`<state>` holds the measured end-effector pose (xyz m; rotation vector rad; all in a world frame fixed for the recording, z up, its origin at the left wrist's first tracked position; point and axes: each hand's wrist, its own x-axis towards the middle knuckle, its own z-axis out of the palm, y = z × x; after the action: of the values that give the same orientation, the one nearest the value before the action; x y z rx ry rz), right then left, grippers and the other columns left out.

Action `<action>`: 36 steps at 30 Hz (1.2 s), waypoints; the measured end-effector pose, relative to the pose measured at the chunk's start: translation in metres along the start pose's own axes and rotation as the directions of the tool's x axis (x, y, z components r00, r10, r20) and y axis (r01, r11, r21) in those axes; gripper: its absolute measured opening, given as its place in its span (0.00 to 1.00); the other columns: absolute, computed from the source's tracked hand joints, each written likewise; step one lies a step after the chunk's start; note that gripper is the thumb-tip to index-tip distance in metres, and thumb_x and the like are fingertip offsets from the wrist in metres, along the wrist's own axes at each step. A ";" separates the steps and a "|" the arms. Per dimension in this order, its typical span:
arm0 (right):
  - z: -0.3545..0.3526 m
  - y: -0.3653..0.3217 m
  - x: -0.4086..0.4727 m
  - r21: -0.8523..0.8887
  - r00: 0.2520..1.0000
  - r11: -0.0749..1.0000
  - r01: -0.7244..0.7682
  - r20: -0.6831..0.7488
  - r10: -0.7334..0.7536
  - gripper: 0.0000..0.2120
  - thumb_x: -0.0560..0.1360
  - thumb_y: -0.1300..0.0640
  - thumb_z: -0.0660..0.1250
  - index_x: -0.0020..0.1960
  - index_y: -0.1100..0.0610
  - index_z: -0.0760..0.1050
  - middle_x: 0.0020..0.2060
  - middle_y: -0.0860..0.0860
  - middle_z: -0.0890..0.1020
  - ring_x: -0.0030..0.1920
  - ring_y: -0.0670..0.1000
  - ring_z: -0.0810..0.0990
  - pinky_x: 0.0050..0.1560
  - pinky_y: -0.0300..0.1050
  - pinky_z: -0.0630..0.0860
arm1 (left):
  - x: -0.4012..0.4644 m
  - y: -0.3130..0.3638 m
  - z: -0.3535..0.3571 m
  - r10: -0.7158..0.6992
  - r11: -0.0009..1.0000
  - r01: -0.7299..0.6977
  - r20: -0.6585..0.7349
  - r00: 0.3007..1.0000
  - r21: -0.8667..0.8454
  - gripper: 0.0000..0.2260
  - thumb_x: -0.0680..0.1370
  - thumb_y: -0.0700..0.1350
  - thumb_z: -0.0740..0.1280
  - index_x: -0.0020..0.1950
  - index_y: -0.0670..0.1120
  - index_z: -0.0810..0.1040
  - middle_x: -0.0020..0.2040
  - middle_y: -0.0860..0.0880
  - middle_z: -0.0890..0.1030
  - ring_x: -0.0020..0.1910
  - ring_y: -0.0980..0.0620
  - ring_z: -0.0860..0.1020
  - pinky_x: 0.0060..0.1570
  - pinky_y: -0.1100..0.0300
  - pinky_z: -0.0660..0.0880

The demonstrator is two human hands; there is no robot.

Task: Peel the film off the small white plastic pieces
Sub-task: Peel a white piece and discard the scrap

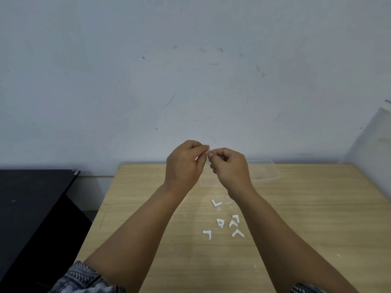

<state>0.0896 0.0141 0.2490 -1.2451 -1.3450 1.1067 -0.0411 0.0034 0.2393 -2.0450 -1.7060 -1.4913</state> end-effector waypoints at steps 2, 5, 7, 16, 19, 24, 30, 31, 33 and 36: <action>0.000 -0.001 -0.001 0.005 1.000 1.000 -0.003 0.002 0.003 0.05 0.75 0.55 0.71 0.42 0.53 0.83 0.33 0.49 0.83 0.35 0.46 0.81 0.47 0.55 0.81 | -0.001 0.001 -0.001 0.021 1.000 -0.021 -0.012 1.000 0.002 0.09 0.77 0.46 0.66 0.51 0.48 0.85 0.45 0.53 0.82 0.42 0.54 0.81 0.38 0.56 0.78; 0.000 -0.001 -0.003 0.003 1.000 1.000 -0.005 0.002 0.005 0.04 0.75 0.55 0.71 0.42 0.53 0.83 0.35 0.52 0.84 0.35 0.46 0.81 0.46 0.55 0.81 | -0.003 0.001 -0.002 0.037 0.999 -0.037 -0.021 0.999 0.007 0.09 0.77 0.46 0.66 0.50 0.47 0.85 0.45 0.52 0.83 0.42 0.54 0.81 0.38 0.55 0.78; 0.001 -0.001 -0.004 -0.001 1.000 1.000 -0.004 -0.001 0.004 0.04 0.75 0.55 0.71 0.43 0.53 0.83 0.36 0.54 0.84 0.36 0.48 0.80 0.45 0.57 0.81 | -0.003 0.001 -0.002 0.042 0.999 -0.042 -0.020 0.999 -0.001 0.10 0.77 0.47 0.66 0.50 0.47 0.85 0.45 0.52 0.83 0.42 0.53 0.81 0.39 0.55 0.78; -0.002 0.001 -0.008 0.010 1.000 1.000 -0.016 0.004 0.016 0.04 0.76 0.55 0.70 0.43 0.54 0.83 0.35 0.53 0.84 0.36 0.49 0.82 0.45 0.55 0.82 | -0.006 0.001 -0.003 0.071 0.992 -0.071 -0.007 0.997 -0.101 0.05 0.76 0.38 0.69 0.49 0.42 0.85 0.46 0.49 0.85 0.45 0.54 0.83 0.46 0.58 0.79; -0.002 0.001 -0.008 0.106 0.999 0.994 -0.032 0.018 0.030 0.04 0.77 0.59 0.70 0.49 0.57 0.82 0.35 0.52 0.82 0.38 0.48 0.84 0.48 0.52 0.83 | -0.005 0.007 -0.006 -0.125 0.969 0.135 0.063 0.990 -0.209 0.04 0.75 0.39 0.71 0.47 0.44 0.85 0.43 0.53 0.85 0.41 0.59 0.82 0.45 0.64 0.78; -0.004 0.005 -0.004 0.221 0.997 0.973 -0.065 0.060 0.053 0.13 0.75 0.63 0.71 0.59 0.55 0.77 0.42 0.49 0.82 0.41 0.46 0.82 0.53 0.48 0.81 | 0.004 0.010 -0.006 -0.549 0.725 0.565 0.165 0.819 -0.393 0.01 0.72 0.44 0.74 0.41 0.48 0.83 0.38 0.53 0.84 0.40 0.58 0.82 0.43 0.64 0.78; -0.010 0.003 -0.001 0.366 0.988 0.918 -0.154 0.061 0.141 0.08 0.76 0.63 0.71 0.54 0.56 0.81 0.47 0.55 0.84 0.45 0.50 0.82 0.46 0.43 0.80 | 0.003 0.014 -0.006 -0.573 0.689 0.606 0.212 0.791 -0.398 0.02 0.73 0.45 0.73 0.40 0.49 0.82 0.36 0.52 0.84 0.39 0.55 0.82 0.42 0.61 0.78; -0.010 0.002 0.000 0.382 0.987 0.910 -0.162 0.061 0.150 0.07 0.76 0.64 0.71 0.53 0.57 0.81 0.45 0.55 0.84 0.44 0.50 0.83 0.46 0.43 0.81 | 0.002 0.013 -0.005 -0.550 0.733 0.581 0.194 0.812 -0.353 0.02 0.73 0.45 0.73 0.41 0.49 0.82 0.36 0.54 0.84 0.39 0.58 0.82 0.42 0.63 0.77; -0.012 0.002 0.000 0.392 0.986 0.905 -0.166 0.062 0.154 0.07 0.76 0.64 0.70 0.52 0.57 0.81 0.43 0.54 0.84 0.43 0.49 0.83 0.48 0.44 0.82 | 0.002 0.011 -0.004 -0.479 0.812 0.502 0.154 0.864 -0.296 0.02 0.74 0.45 0.73 0.46 0.50 0.83 0.40 0.56 0.83 0.40 0.62 0.80 0.45 0.66 0.76; -0.012 0.001 -0.001 0.390 0.986 0.905 -0.168 0.077 0.150 0.07 0.76 0.64 0.71 0.53 0.58 0.82 0.41 0.52 0.84 0.43 0.48 0.84 0.51 0.46 0.82 | 0.003 0.010 -0.003 -0.337 0.893 0.363 0.140 0.931 -0.265 0.10 0.75 0.44 0.71 0.56 0.50 0.82 0.49 0.57 0.82 0.45 0.63 0.79 0.49 0.67 0.74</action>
<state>0.1018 0.0134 0.2500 -1.0439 -0.9959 1.4478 -0.0354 0.0000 0.2476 -2.0398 -2.0960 -1.8792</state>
